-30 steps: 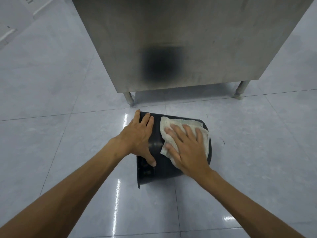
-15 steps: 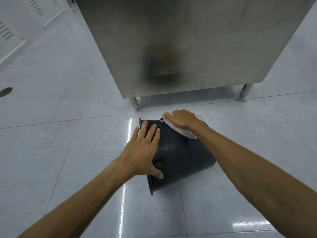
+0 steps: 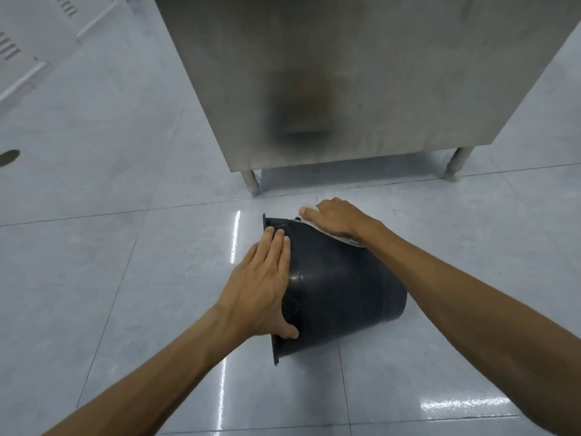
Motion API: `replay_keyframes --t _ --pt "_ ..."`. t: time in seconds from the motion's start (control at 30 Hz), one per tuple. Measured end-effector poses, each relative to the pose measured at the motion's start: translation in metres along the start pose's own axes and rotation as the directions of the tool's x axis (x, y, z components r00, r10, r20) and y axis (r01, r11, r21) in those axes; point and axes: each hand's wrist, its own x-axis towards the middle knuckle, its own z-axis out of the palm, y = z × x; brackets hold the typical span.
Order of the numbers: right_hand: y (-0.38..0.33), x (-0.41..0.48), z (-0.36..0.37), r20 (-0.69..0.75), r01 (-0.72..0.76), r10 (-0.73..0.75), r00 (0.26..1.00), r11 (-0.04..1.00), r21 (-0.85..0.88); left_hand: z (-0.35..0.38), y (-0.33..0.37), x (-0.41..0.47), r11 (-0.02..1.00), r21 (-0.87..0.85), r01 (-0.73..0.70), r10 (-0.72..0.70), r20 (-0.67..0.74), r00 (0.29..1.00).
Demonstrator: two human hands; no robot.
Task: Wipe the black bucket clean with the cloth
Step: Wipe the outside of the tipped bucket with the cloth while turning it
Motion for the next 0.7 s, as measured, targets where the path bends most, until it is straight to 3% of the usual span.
replay_keyframes --t 0.17,0.4,0.6,0.7 --pt "-0.004 -0.046 0.023 -0.251 0.043 -0.038 0.967 0.999 0.014 -0.011 -0.017 0.024 0.995 0.071 -0.068 0.062 0.085 0.994" --pt "-0.012 -0.118 0.1 -0.618 0.072 -0.169 0.768 0.981 -0.18 -0.028 -0.025 0.043 0.994 0.063 -0.091 0.081 0.146 0.986" --pt "0.003 -0.152 0.164 -0.691 0.12 -0.365 0.624 0.919 -0.377 -0.036 -0.027 0.059 0.986 0.104 -0.129 0.107 0.197 0.975" --pt "0.003 -0.141 0.144 -0.718 0.118 -0.333 0.612 0.935 -0.334 -0.033 -0.027 0.059 0.983 0.115 -0.145 0.121 0.196 0.973"
